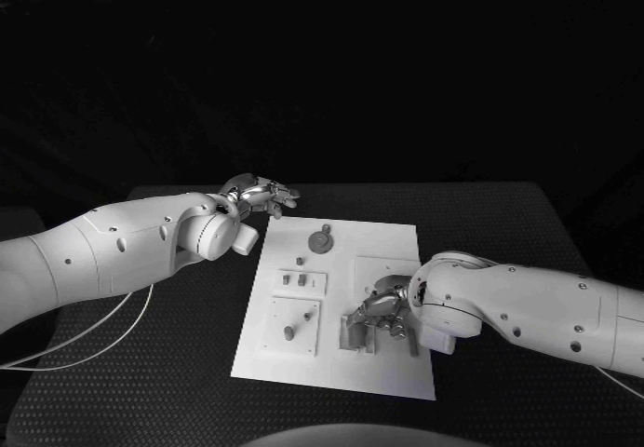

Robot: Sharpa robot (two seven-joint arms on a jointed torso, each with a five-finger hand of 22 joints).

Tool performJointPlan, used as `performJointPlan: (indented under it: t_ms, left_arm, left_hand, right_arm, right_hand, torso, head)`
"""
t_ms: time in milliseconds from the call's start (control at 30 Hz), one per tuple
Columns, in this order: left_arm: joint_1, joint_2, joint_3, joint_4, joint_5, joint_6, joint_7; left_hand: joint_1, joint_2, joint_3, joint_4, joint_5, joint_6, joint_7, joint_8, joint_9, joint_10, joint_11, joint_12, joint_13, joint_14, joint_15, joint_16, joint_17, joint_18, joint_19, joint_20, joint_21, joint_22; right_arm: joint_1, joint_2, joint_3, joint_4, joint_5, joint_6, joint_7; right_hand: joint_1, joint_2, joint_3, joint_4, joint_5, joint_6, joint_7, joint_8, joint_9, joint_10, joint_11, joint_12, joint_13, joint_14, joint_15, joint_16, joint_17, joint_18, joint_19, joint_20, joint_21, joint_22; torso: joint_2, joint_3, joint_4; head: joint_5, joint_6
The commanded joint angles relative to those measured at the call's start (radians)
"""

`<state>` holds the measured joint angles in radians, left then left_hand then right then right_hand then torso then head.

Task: Assemble the parts on the task board

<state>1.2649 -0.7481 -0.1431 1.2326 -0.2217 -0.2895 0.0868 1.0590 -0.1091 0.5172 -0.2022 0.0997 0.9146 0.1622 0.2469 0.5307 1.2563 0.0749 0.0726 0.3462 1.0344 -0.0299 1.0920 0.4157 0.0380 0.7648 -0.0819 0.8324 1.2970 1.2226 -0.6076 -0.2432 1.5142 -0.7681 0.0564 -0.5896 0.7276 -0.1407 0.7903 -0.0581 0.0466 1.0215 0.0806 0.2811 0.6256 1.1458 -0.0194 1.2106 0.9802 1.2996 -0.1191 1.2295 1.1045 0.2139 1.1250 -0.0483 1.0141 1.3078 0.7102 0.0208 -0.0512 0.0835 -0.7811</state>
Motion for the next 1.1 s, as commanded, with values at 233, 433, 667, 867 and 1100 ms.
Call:
performJointPlan:
  t_ms: [233, 433, 667, 867, 1100]
  left_arm:
    - [0.002, 0.0, 0.001, 0.003, -0.001, 0.005, 0.004]
    - [0.003, 0.0, 0.001, 0.003, -0.002, 0.005, 0.004]
    - [0.003, -0.001, 0.001, 0.004, -0.002, 0.005, 0.004]
    - [0.003, 0.0, 0.001, 0.003, -0.002, 0.005, 0.004]
    - [0.003, 0.0, 0.001, 0.003, -0.004, 0.006, 0.004]
  left_hand:
    - [-0.01, -0.001, -0.002, 0.003, 0.003, -0.009, 0.0, 0.004, -0.002, -0.002, 0.003, 0.0, 0.001, 0.004, 0.001, -0.005, 0.002, -0.006, 0.005, -0.044, -0.007, 0.002]
    - [-0.01, -0.001, -0.002, 0.003, 0.003, -0.009, 0.0, 0.005, -0.002, -0.002, 0.003, 0.0, 0.001, 0.004, 0.001, -0.006, 0.002, -0.006, 0.005, -0.044, -0.007, 0.002]
    - [-0.01, -0.002, -0.002, 0.003, 0.003, -0.009, 0.0, 0.005, -0.002, -0.002, 0.003, 0.0, 0.001, 0.004, 0.001, -0.005, 0.002, -0.006, 0.005, -0.044, -0.007, 0.002]
    - [-0.01, -0.002, -0.002, 0.004, 0.003, -0.009, 0.0, 0.005, -0.002, -0.002, 0.003, 0.0, 0.001, 0.004, 0.001, -0.005, 0.002, -0.006, 0.005, -0.044, -0.007, 0.003]
    - [-0.004, 0.002, 0.003, 0.002, 0.02, -0.009, 0.0, 0.006, -0.003, -0.002, 0.003, 0.0, 0.002, 0.004, 0.001, -0.006, 0.004, -0.006, 0.005, -0.044, -0.008, 0.004]
  right_arm:
    - [-0.006, 0.011, -0.001, -0.006, 0.006, 0.014, 0.0]
    - [-0.008, 0.012, -0.002, -0.006, 0.002, 0.023, 0.0]
    - [-0.011, 0.015, -0.002, -0.013, -0.005, 0.017, 0.0]
    - [-0.012, 0.017, -0.002, -0.016, -0.005, 0.025, 0.002]
    - [-0.014, 0.018, -0.002, -0.017, -0.014, 0.019, 0.001]
  right_hand:
    - [-0.02, -0.006, 0.0, 0.005, 0.003, 0.016, 0.006, -0.006, -0.001, 0.003, -0.005, -0.007, 0.002, -0.001, -0.008, -0.005, 0.002, 0.048, -0.004, 0.002, 0.003, 0.005]
    - [-0.025, -0.008, -0.001, 0.007, 0.002, 0.016, 0.006, -0.007, -0.002, 0.002, -0.005, -0.007, 0.002, -0.002, -0.008, -0.006, 0.002, 0.048, -0.005, 0.002, 0.004, 0.005]
    - [-0.029, -0.011, -0.002, 0.009, 0.002, 0.016, 0.006, -0.007, -0.002, 0.002, -0.005, -0.008, 0.002, -0.002, -0.008, -0.006, 0.002, 0.048, -0.005, 0.002, 0.004, 0.005]
    - [-0.058, -0.025, -0.017, 0.024, 0.001, 0.013, 0.007, -0.01, -0.002, -0.001, -0.004, -0.01, 0.003, -0.002, -0.008, -0.008, 0.003, 0.048, -0.005, 0.002, 0.004, 0.003]
    - [-0.089, -0.053, -0.069, 0.022, 0.002, 0.007, 0.009, -0.014, -0.001, -0.007, -0.003, -0.012, 0.005, -0.005, -0.007, -0.011, 0.004, 0.048, -0.011, 0.001, 0.004, 0.003]
  torso:
    - [0.0, 0.0003, 0.002]
    - [0.0, 0.0002, 0.0004]
    - [0.0, 0.0012, -0.0007]
    - [0.0, 0.0016, -0.0001]
    - [0.0, 0.0019, -0.0001]
  head:
    - [0.003, -0.004]
    - [0.005, -0.006]
    - [0.006, -0.008]
    - [0.007, -0.008]
    - [0.008, -0.01]
